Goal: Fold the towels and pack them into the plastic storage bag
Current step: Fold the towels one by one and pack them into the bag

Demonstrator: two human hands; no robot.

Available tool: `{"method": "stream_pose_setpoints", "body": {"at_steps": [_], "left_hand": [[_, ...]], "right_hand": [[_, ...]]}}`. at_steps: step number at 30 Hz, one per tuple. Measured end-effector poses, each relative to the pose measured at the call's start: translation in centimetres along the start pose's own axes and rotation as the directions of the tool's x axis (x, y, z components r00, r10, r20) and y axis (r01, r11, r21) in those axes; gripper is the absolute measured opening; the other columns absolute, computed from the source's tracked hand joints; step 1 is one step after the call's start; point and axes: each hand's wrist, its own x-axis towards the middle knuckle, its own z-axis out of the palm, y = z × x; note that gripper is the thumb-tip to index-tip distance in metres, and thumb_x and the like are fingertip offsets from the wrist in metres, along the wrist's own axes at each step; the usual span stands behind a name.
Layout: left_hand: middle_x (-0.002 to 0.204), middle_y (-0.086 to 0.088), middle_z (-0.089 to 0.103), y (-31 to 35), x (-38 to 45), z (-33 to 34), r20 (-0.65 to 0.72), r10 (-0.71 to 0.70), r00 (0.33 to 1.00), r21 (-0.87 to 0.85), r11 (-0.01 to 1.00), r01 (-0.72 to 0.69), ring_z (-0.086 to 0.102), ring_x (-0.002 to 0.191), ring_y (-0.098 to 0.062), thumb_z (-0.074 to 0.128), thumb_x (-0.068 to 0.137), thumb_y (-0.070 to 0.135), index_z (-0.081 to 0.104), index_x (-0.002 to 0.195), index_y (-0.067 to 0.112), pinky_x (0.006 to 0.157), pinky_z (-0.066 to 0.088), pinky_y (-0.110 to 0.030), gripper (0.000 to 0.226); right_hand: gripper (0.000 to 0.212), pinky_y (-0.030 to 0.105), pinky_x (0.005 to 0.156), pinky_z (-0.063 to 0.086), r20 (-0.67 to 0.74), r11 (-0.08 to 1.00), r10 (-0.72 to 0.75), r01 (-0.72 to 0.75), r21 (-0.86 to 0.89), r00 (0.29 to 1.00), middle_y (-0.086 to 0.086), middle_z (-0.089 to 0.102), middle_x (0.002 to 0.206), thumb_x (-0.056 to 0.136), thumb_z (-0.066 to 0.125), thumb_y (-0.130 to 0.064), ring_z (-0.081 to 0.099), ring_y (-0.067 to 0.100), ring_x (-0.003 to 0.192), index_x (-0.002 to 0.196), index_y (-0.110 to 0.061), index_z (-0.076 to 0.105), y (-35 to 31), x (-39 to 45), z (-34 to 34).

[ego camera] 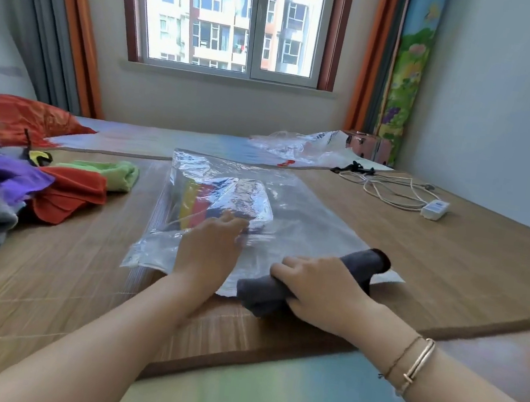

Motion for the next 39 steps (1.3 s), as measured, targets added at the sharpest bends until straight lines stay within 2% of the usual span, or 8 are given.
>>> {"method": "stream_pose_setpoints", "body": {"at_steps": [3, 8, 11, 17, 23, 26, 31, 39], "left_hand": [[0.111, 0.005, 0.068, 0.0, 0.2, -0.2, -0.026, 0.005, 1.000, -0.092, 0.996, -0.007, 0.062, 0.101, -0.020, 0.052, 0.095, 0.026, 0.067, 0.109, 0.025, 0.079, 0.051, -0.034, 0.021], [0.124, 0.013, 0.064, -0.3, 1.5, -0.9, -0.032, -0.077, 0.997, -0.183, 0.981, 0.070, 0.057, 0.117, -0.010, 0.051, 0.096, 0.034, 0.063, 0.123, 0.033, 0.089, 0.041, -0.026, 0.029], [0.124, 0.011, 0.065, -0.4, 2.5, -1.6, -0.058, -0.086, 0.995, -0.194, 0.978, 0.073, 0.057, 0.117, -0.013, 0.047, 0.097, 0.038, 0.063, 0.122, 0.032, 0.089, 0.042, -0.028, 0.030], [0.126, 0.013, 0.063, -0.7, 3.5, -2.7, -0.045, -0.100, 0.994, -0.170, 0.981, 0.091, 0.055, 0.118, -0.013, 0.044, 0.098, 0.045, 0.062, 0.123, 0.034, 0.092, 0.045, -0.029, 0.033], [0.123, 0.012, 0.064, -0.2, 3.6, -2.5, -0.039, -0.066, 0.997, -0.116, 0.991, 0.061, 0.056, 0.116, -0.013, 0.044, 0.098, 0.040, 0.062, 0.124, 0.035, 0.088, 0.045, -0.029, 0.032], [0.124, 0.012, 0.064, -0.3, 3.5, -2.2, -0.019, -0.070, 0.997, -0.106, 0.992, 0.068, 0.057, 0.116, -0.013, 0.044, 0.098, 0.038, 0.060, 0.125, 0.037, 0.088, 0.047, -0.031, 0.031], [0.116, 0.010, 0.068, 0.0, 3.3, -2.2, -0.038, -0.061, 0.997, -0.134, 0.989, 0.056, 0.059, 0.111, -0.016, 0.044, 0.098, 0.039, 0.065, 0.119, 0.034, 0.085, 0.049, -0.033, 0.030], [0.106, 0.007, 0.072, 0.0, 2.9, -1.9, -0.067, -0.038, 0.997, -0.129, 0.991, 0.029, 0.063, 0.101, -0.018, 0.046, 0.097, 0.033, 0.069, 0.108, 0.027, 0.080, 0.050, -0.033, 0.026]], "right_hand": [[0.018, 0.025, 0.045, 0.023, -0.055, 0.999, -0.034, 0.034, -0.008, 0.998, -0.005, 0.057, 0.063, 0.064, 0.043, -0.033, 0.057, 0.021, 0.051, 0.074, -0.022, 0.052, -1.3, 0.6, 0.8], [0.030, 0.039, 0.068, 0.041, -0.062, 0.985, 0.141, -0.134, 0.107, 0.988, 0.008, 0.060, 0.104, 0.084, 0.054, -0.018, 0.056, 0.031, 0.095, 0.113, -0.013, 0.051, -1.7, 3.5, 2.5], [0.033, 0.045, 0.077, 0.047, -0.069, 0.954, 0.292, -0.286, 0.091, 0.954, 0.017, 0.063, 0.102, 0.075, 0.064, -0.004, 0.060, 0.038, 0.096, 0.108, -0.006, 0.060, -0.1, 5.8, 4.4], [0.031, 0.037, 0.096, 0.041, 0.058, 0.858, 0.508, -0.498, -0.127, 0.860, 0.015, 0.056, 0.125, 0.098, 0.036, -0.001, 0.055, 0.034, 0.115, 0.124, -0.004, 0.052, 4.0, 8.8, 5.2], [0.036, 0.040, 0.096, 0.044, 0.225, 0.768, 0.606, -0.635, 0.081, 0.763, 0.013, 0.056, 0.130, 0.097, 0.043, -0.015, 0.053, 0.033, 0.118, 0.133, -0.015, 0.045, 5.0, 11.0, 7.4], [0.066, 0.058, 0.108, 0.025, 0.432, 0.718, 0.575, -0.682, 0.143, 0.695, 0.019, 0.026, 0.153, 0.098, 0.038, -0.031, 0.029, 0.039, 0.138, 0.153, -0.019, 0.003, 3.9, 10.7, 8.9], [0.051, 0.056, 0.105, 0.024, 0.407, 0.774, 0.556, -0.630, 0.065, 0.725, 0.013, 0.040, 0.145, 0.099, 0.026, -0.047, 0.033, 0.035, 0.133, 0.138, -0.016, 0.037, 3.3, 9.3, 9.3], [0.058, 0.062, 0.113, -0.003, 0.497, 0.764, 0.489, -0.627, 0.152, 0.717, 0.004, 0.002, 0.162, 0.101, 0.014, -0.047, -0.001, 0.026, 0.149, 0.154, -0.023, 0.011, 6.3, 11.3, 11.7]]}}
